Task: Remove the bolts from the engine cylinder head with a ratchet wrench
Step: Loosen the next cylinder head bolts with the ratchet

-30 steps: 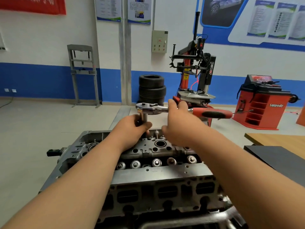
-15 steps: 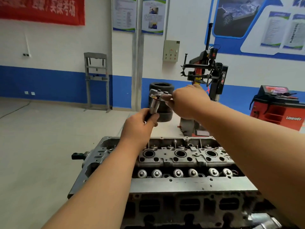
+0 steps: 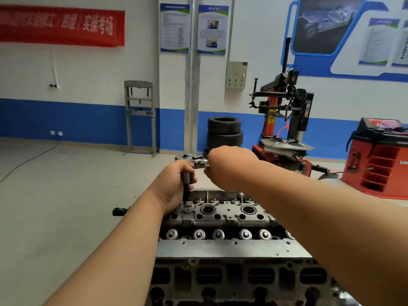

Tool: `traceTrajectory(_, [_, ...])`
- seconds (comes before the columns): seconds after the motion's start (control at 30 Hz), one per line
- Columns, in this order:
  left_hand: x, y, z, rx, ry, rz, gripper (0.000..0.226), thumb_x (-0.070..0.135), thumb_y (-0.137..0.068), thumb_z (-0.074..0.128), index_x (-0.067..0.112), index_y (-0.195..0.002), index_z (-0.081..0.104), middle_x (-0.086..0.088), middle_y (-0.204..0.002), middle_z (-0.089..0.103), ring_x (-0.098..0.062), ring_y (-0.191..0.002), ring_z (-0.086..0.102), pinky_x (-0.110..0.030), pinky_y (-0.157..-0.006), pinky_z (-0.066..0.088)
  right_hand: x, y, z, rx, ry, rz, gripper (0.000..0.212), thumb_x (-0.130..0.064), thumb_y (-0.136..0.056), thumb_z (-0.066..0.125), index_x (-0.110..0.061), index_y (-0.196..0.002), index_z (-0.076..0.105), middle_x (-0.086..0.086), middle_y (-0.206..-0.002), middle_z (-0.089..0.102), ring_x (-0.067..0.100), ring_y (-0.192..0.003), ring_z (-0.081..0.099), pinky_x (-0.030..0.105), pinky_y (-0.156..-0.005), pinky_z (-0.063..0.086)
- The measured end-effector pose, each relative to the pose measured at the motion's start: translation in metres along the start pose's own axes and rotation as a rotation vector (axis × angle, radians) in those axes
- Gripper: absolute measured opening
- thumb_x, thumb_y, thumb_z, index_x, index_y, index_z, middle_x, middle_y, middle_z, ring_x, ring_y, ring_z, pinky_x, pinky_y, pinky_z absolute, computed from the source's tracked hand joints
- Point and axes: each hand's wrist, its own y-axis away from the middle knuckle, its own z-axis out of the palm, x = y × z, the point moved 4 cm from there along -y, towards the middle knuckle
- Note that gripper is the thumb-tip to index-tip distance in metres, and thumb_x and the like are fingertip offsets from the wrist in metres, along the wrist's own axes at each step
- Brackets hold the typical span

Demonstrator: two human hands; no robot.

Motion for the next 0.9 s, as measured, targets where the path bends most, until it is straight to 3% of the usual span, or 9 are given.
traceTrajectory(0.1, [0.000,-0.002,-0.003,-0.010,0.005,-0.006,0.038,0.045,-0.095,0.045,0.013,-0.075,0.052,-0.005,-0.062,0.050,-0.017,-0.058,0.047,-0.033,-0.060,0.036,-0.004,0.005,0.003,-0.077,-0.053,0.027,0.027,-0.022,-0.092,0.051,-0.016,-0.066,0.045,0.000,-0.066,0.050,0.018,-0.054,0.046,0.023,-0.043,0.028])
traceTrajectory(0.17, [-0.001,-0.004,-0.003,0.034,-0.028,-0.003,0.047,0.055,-0.095,0.042,0.014,-0.077,0.054,-0.005,-0.063,0.052,-0.016,-0.056,0.048,-0.032,-0.059,0.037,-0.007,0.010,0.001,-0.134,-0.076,0.029,0.028,-0.023,-0.093,0.051,-0.016,-0.066,0.045,0.000,-0.066,0.049,0.017,-0.053,0.045,0.024,-0.043,0.028])
traceTrajectory(0.5, [0.000,-0.001,0.003,0.078,0.044,0.034,0.042,0.042,-0.100,0.040,0.014,-0.071,0.053,-0.006,-0.063,0.054,-0.017,-0.057,0.049,-0.033,-0.058,0.038,-0.013,0.023,-0.019,-0.212,0.033,0.009,0.030,-0.021,-0.095,0.049,-0.016,-0.066,0.041,0.000,-0.068,0.047,0.017,-0.055,0.045,0.028,-0.051,0.037])
traceTrajectory(0.6, [0.000,-0.002,0.004,0.074,0.023,0.047,0.041,0.043,-0.100,0.040,0.013,-0.076,0.051,-0.008,-0.066,0.053,-0.018,-0.058,0.050,-0.033,-0.058,0.039,-0.009,0.019,-0.022,-0.164,0.063,-0.010,0.029,-0.020,-0.095,0.048,-0.016,-0.067,0.042,0.000,-0.068,0.049,0.017,-0.055,0.046,0.025,-0.047,0.035])
traceTrajectory(0.73, [-0.001,-0.005,0.001,0.074,-0.065,0.052,0.042,0.048,-0.098,0.043,0.014,-0.078,0.056,-0.005,-0.066,0.056,-0.017,-0.063,0.052,-0.033,-0.059,0.041,-0.001,0.013,-0.006,-0.182,0.038,-0.009,0.026,-0.020,-0.096,0.045,-0.016,-0.070,0.045,0.000,-0.071,0.049,0.018,-0.059,0.048,0.029,-0.056,0.041])
traceTrajectory(0.9, [-0.003,-0.010,0.000,0.076,-0.123,0.041,0.037,0.051,-0.095,0.045,0.017,-0.091,0.061,0.000,-0.069,0.058,-0.016,-0.070,0.054,-0.036,-0.068,0.046,0.016,0.002,0.003,-0.062,0.059,-0.071,0.023,-0.031,-0.098,0.039,-0.017,-0.094,0.056,-0.001,-0.074,0.049,0.022,-0.069,0.052,0.031,-0.057,0.038])
